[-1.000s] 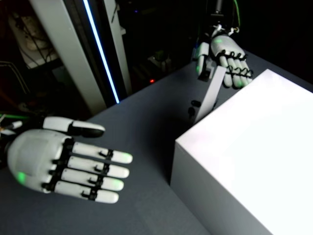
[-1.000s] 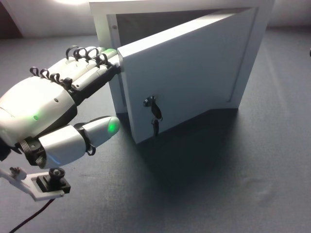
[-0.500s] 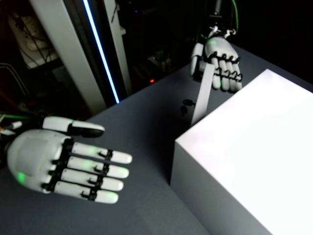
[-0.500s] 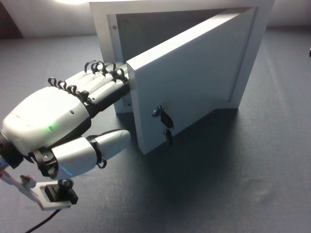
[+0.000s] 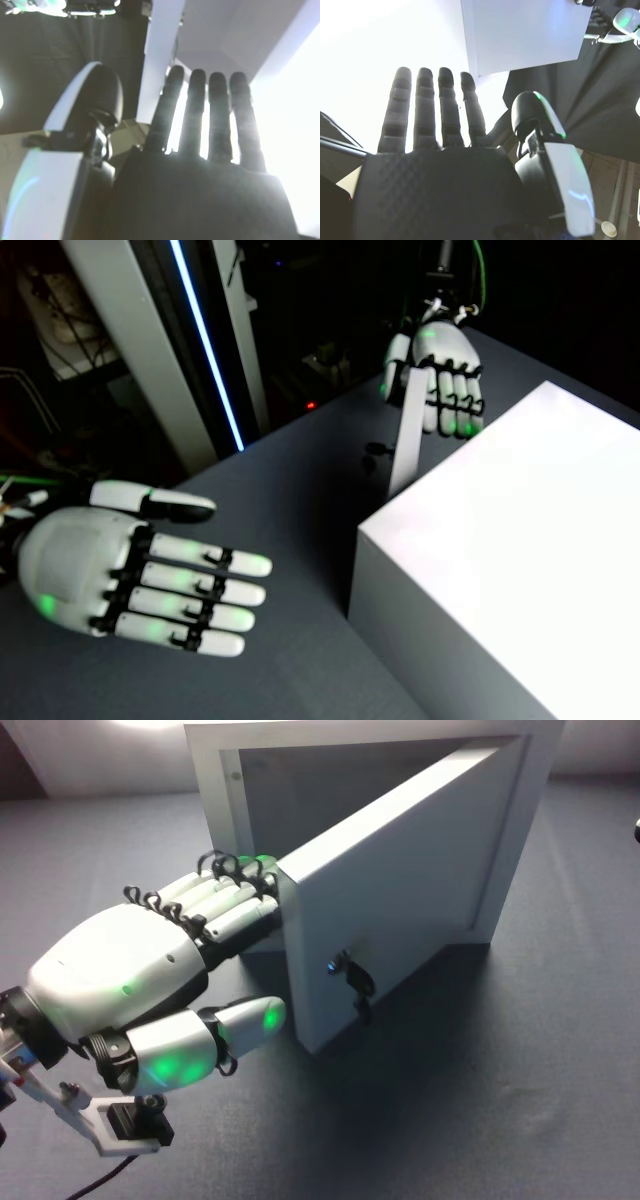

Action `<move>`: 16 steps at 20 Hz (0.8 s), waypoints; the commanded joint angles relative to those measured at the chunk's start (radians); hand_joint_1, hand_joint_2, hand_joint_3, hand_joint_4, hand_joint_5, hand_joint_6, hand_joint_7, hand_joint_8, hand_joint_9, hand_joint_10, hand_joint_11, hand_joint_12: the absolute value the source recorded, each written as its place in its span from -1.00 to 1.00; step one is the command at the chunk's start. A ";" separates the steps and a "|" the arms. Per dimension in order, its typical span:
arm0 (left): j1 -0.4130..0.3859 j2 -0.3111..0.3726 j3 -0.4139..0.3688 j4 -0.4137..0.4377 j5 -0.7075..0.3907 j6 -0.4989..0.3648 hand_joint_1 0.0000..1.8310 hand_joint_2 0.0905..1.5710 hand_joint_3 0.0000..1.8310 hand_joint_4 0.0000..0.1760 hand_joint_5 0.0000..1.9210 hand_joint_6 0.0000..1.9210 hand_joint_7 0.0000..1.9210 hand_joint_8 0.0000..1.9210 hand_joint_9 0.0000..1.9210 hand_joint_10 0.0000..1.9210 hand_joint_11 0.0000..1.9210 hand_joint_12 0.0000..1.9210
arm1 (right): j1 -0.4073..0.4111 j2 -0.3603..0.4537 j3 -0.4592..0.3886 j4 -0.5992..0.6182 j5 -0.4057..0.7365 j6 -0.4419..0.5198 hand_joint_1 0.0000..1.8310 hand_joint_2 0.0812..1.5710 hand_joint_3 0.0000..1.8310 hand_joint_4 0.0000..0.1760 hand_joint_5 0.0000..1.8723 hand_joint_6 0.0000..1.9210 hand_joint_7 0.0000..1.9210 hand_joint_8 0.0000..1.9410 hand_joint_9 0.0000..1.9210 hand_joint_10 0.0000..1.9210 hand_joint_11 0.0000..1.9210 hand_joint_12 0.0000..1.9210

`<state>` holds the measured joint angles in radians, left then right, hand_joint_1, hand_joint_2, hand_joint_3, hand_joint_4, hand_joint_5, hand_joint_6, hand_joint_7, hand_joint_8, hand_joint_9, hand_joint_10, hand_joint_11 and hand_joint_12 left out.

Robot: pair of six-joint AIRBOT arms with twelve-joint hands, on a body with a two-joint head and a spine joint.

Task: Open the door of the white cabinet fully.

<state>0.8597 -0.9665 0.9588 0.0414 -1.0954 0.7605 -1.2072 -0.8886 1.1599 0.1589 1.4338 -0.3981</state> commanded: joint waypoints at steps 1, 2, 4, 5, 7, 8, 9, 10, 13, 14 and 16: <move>-0.015 -0.003 0.001 0.009 -0.109 -0.008 -1.00 1.00 -0.93 -1.00 -0.98 -1.00 -1.00 -1.00 -1.00 -1.00 -0.95 -0.90 | 0.003 0.000 0.008 0.027 0.118 0.008 -1.00 0.88 -0.99 -1.00 -0.77 -1.00 -0.80 -1.00 -0.84 -1.00 -0.91 -0.87; -0.022 -0.006 0.003 0.022 -0.096 -0.011 -1.00 1.00 -0.93 -1.00 -0.95 -1.00 -0.98 -1.00 -0.97 -1.00 -0.99 -0.74 | 0.003 0.000 0.008 0.027 0.118 0.008 -1.00 0.88 -0.99 -1.00 -0.77 -1.00 -0.80 -1.00 -0.85 -1.00 -0.91 -0.88; -0.034 -0.015 0.011 0.039 -0.077 -0.020 -1.00 1.00 -0.90 -1.00 -0.92 -1.00 -0.95 -1.00 -0.95 -1.00 -1.00 -0.79 | 0.003 -0.001 0.009 0.027 0.118 0.008 -1.00 0.88 -0.99 -1.00 -0.77 -1.00 -0.80 -1.00 -0.85 -1.00 -0.90 -0.87; -0.036 -0.019 0.012 0.042 -0.073 -0.022 -1.00 1.00 -0.90 -1.00 -0.92 -1.00 -0.95 -1.00 -0.95 -1.00 -1.00 -0.79 | 0.003 -0.001 0.009 0.027 0.118 0.008 -1.00 0.88 -0.99 -1.00 -0.77 -1.00 -0.80 -1.00 -0.85 -1.00 -0.90 -0.87; -0.039 -0.025 0.013 0.049 -0.069 -0.026 -1.00 1.00 -0.88 -1.00 -0.94 -1.00 -0.97 -1.00 -0.96 -1.00 -1.00 -0.84 | 0.003 -0.002 0.009 0.027 0.118 0.009 -1.00 0.87 -1.00 -1.00 -0.77 -1.00 -0.79 -1.00 -0.85 -1.00 -0.91 -0.88; -0.043 -0.028 0.014 0.056 -0.065 -0.029 -1.00 1.00 -0.86 -1.00 -0.94 -1.00 -0.98 -1.00 -0.97 -1.00 -1.00 -0.86 | 0.003 -0.002 0.009 0.027 0.118 0.009 -1.00 0.87 -1.00 -1.00 -0.77 -1.00 -0.79 -1.00 -0.85 -1.00 -0.90 -0.87; -0.049 -0.034 0.016 0.069 -0.057 -0.038 -1.00 1.00 -0.86 -1.00 -0.96 -1.00 -1.00 -1.00 -1.00 -1.00 -1.00 -0.87 | 0.003 -0.003 0.009 0.027 0.118 0.010 -1.00 0.86 -1.00 -1.00 -0.77 -1.00 -0.80 -1.00 -0.85 -1.00 -0.91 -0.88; -0.056 -0.041 0.019 0.083 -0.048 -0.047 -1.00 1.00 -0.85 -1.00 -0.98 -1.00 -1.00 -1.00 -0.99 -1.00 -1.00 -0.88 | 0.003 -0.003 0.009 0.027 0.118 0.011 -1.00 0.86 -1.00 -1.00 -0.77 -1.00 -0.80 -1.00 -0.85 -1.00 -0.91 -0.87; -0.080 -0.059 0.028 0.123 -0.025 -0.071 -1.00 1.00 -0.80 -1.00 -0.99 -1.00 -1.00 -1.00 -1.00 -1.00 -0.99 -0.89 | 0.003 -0.003 0.009 0.027 0.118 0.014 -1.00 0.89 -0.99 -1.00 -0.78 -1.00 -0.80 -1.00 -0.85 -1.00 -0.90 -0.87; -0.089 -0.063 0.031 0.138 -0.017 -0.079 -1.00 1.00 -0.80 -1.00 -0.97 -0.99 -1.00 -1.00 -1.00 -1.00 -0.97 -0.87 | 0.003 -0.003 0.009 0.027 0.118 0.014 -1.00 0.90 -0.99 -1.00 -0.78 -1.00 -0.80 -1.00 -0.85 -1.00 -0.91 -0.88; -0.108 -0.071 0.034 0.168 0.004 -0.090 -1.00 1.00 -0.83 -1.00 -0.97 -0.99 -1.00 -1.00 -1.00 -1.00 -0.99 -0.88 | 0.003 -0.003 0.009 0.027 0.118 0.014 -1.00 0.87 -1.00 -1.00 -0.79 -1.00 -0.82 -1.00 -0.86 -1.00 -0.92 -0.88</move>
<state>0.7589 -1.0332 0.9901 0.2176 -0.9787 0.6781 -1.2072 -0.8936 1.1641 0.1596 1.4300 -0.3939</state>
